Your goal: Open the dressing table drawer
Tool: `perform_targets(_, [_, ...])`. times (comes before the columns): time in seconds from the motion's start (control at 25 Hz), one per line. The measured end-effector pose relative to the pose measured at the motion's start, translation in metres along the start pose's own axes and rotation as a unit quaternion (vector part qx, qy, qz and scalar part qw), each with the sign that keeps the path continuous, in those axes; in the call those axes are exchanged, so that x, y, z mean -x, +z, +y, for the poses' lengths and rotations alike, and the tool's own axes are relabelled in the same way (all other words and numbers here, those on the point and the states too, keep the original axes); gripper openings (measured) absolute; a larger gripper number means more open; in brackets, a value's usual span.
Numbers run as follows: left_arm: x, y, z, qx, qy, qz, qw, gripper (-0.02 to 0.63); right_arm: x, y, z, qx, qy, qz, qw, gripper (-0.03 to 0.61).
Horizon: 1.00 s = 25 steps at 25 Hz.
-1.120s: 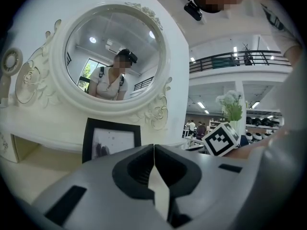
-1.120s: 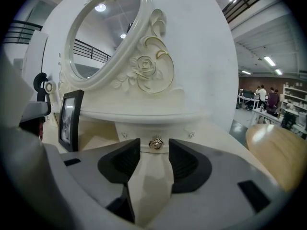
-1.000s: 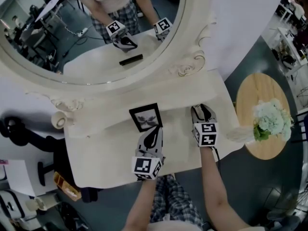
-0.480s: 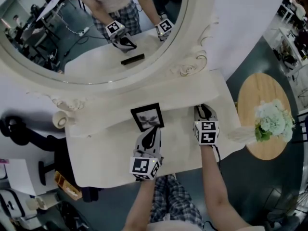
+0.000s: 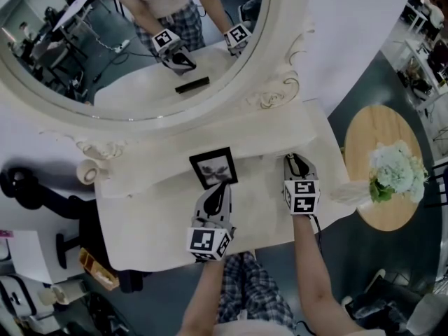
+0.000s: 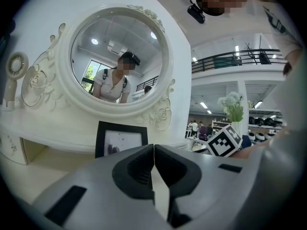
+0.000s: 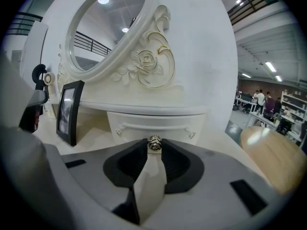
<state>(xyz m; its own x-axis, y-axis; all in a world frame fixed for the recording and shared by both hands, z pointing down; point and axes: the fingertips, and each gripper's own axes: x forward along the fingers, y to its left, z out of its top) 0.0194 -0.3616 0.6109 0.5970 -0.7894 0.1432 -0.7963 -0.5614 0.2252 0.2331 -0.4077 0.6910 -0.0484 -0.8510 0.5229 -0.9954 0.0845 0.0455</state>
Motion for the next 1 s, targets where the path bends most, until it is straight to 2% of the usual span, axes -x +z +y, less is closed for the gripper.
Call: perform_targets(1.0, [0.014, 0.007, -0.006, -0.007, 0.007, -0.002, 1.0, 0.028, 0.041, -0.026, 0.003, -0.008, -0.002, 0.008, 1.0, 0.106])
